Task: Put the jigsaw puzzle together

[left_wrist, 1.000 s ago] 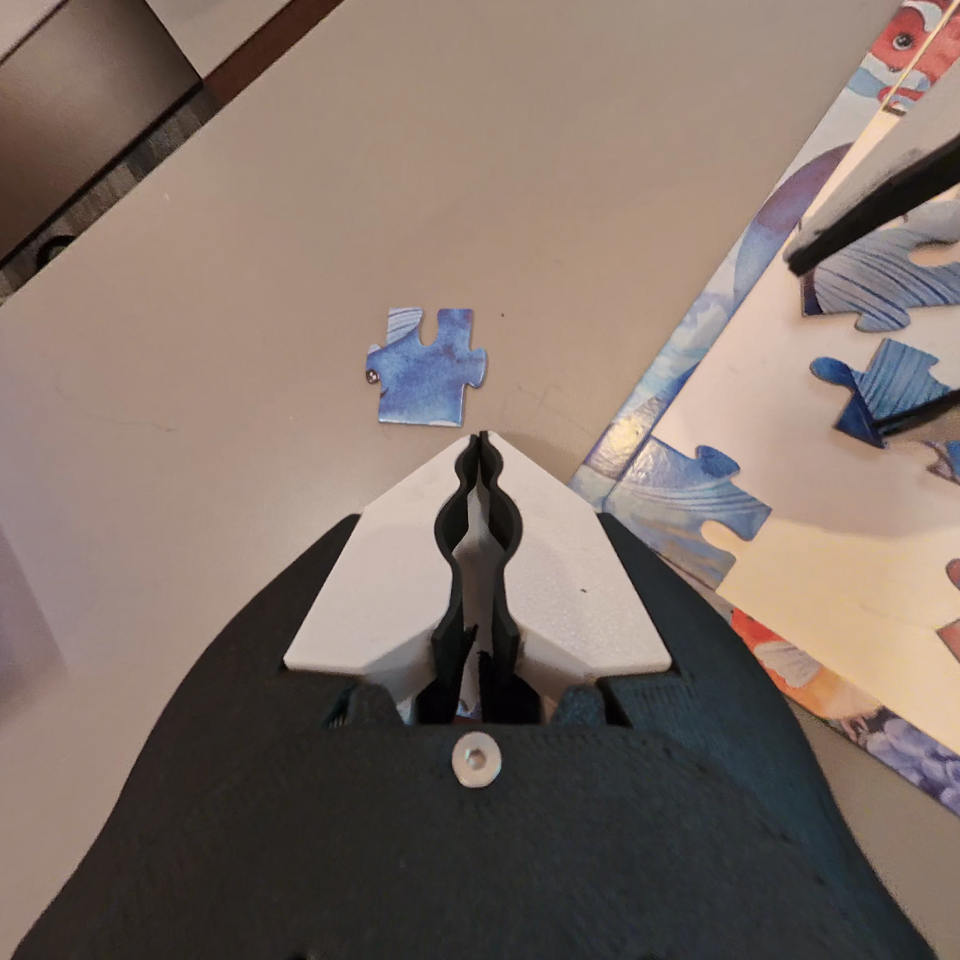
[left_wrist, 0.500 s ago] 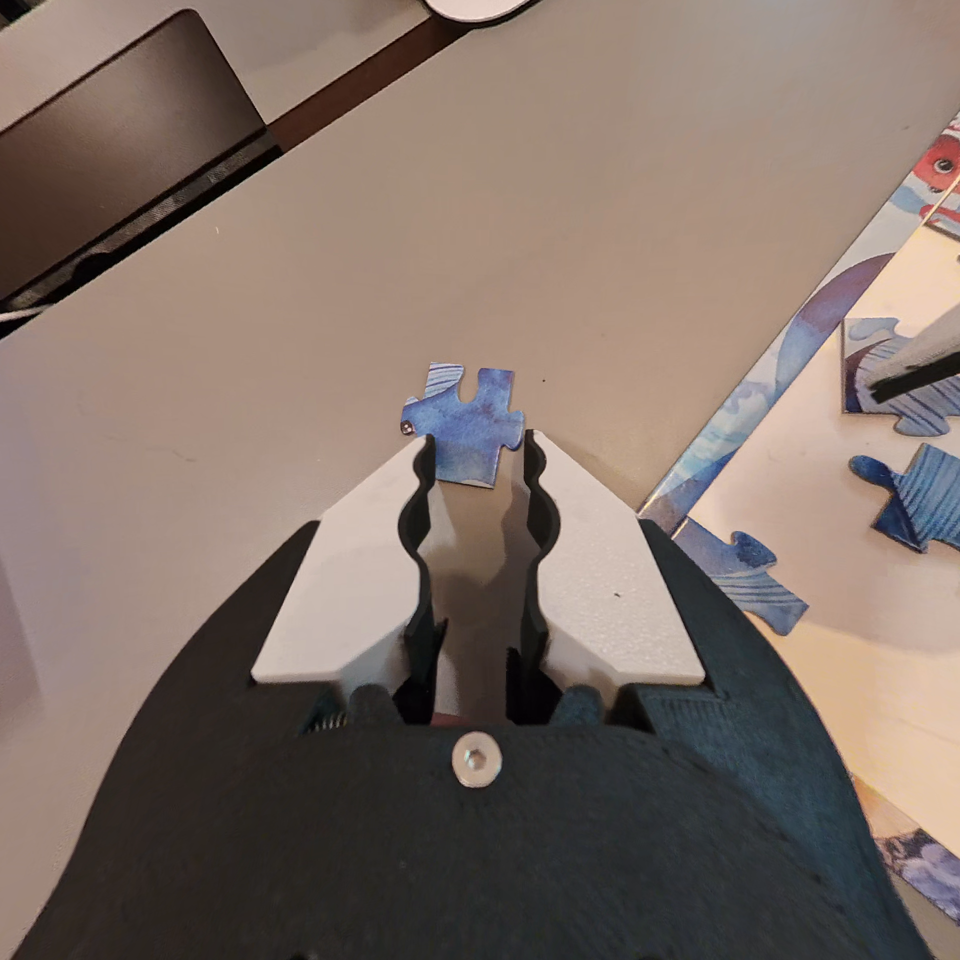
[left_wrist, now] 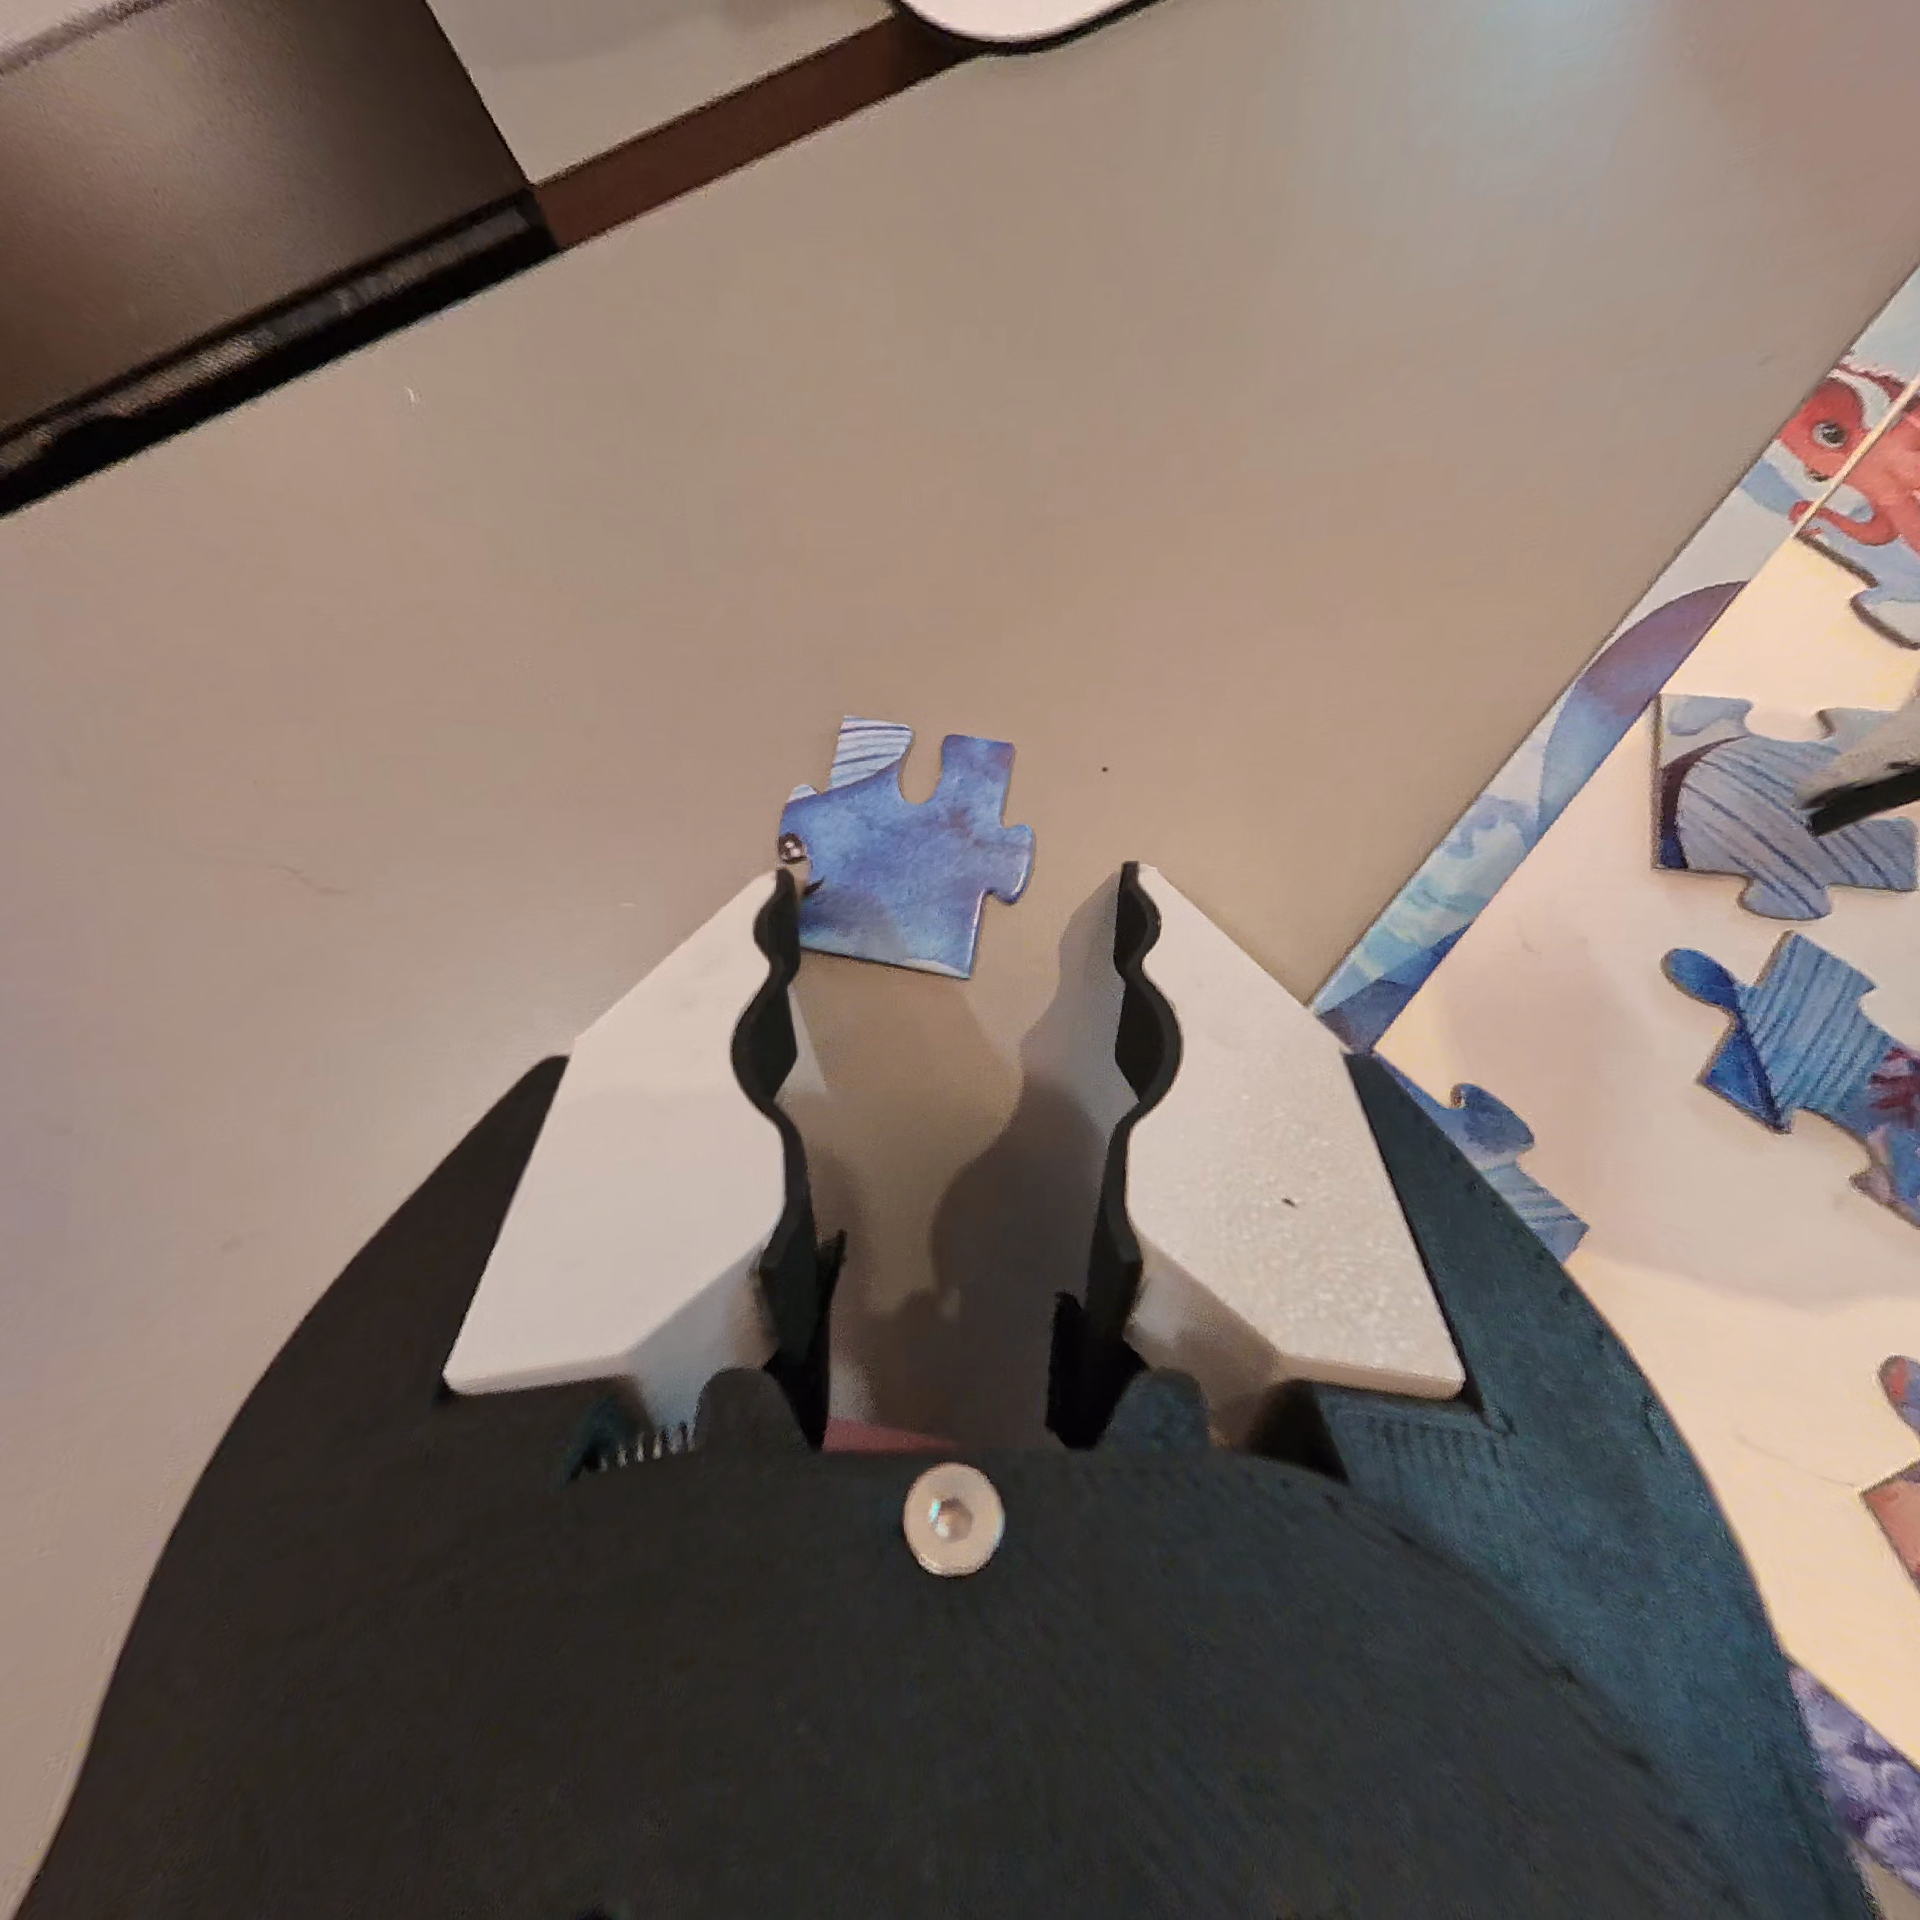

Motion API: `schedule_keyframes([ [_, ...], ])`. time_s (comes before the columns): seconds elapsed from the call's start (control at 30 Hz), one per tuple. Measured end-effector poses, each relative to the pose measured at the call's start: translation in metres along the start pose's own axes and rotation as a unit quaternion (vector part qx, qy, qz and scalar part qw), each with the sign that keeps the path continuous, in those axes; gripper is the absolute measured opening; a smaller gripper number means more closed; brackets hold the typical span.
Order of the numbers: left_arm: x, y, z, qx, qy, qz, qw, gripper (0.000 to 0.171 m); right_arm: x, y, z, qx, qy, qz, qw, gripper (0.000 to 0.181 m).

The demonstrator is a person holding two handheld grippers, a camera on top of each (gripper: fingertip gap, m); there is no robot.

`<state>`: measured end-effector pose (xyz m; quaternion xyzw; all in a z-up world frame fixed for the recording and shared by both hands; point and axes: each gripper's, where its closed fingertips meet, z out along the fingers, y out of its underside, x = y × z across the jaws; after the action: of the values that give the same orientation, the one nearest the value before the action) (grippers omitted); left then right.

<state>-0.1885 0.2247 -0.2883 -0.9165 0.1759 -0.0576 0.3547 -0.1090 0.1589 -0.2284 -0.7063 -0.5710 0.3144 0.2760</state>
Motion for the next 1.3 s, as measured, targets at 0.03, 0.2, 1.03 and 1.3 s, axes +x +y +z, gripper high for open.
schedule_keyframes([
  [0.03,0.001,-0.001,0.001,0.002,0.004,-0.003,1.0,0.06,0.0,0.0,0.0,0.0,-0.001,-0.001,1.0,0.037],
  [0.2,-0.004,-0.002,0.001,0.003,-0.002,-0.007,1.0,0.04,-0.002,-0.001,-0.001,0.0,-0.001,-0.003,1.0,0.037],
  [1.03,0.042,-0.016,-0.075,0.068,0.086,0.141,0.984,0.039,0.005,-0.006,-0.009,0.033,-0.009,0.004,0.999,0.04],
  [1.3,0.077,-0.013,-0.094,0.076,0.103,0.235,0.963,0.039,0.008,-0.012,-0.015,0.074,-0.062,0.077,0.992,0.041],
])
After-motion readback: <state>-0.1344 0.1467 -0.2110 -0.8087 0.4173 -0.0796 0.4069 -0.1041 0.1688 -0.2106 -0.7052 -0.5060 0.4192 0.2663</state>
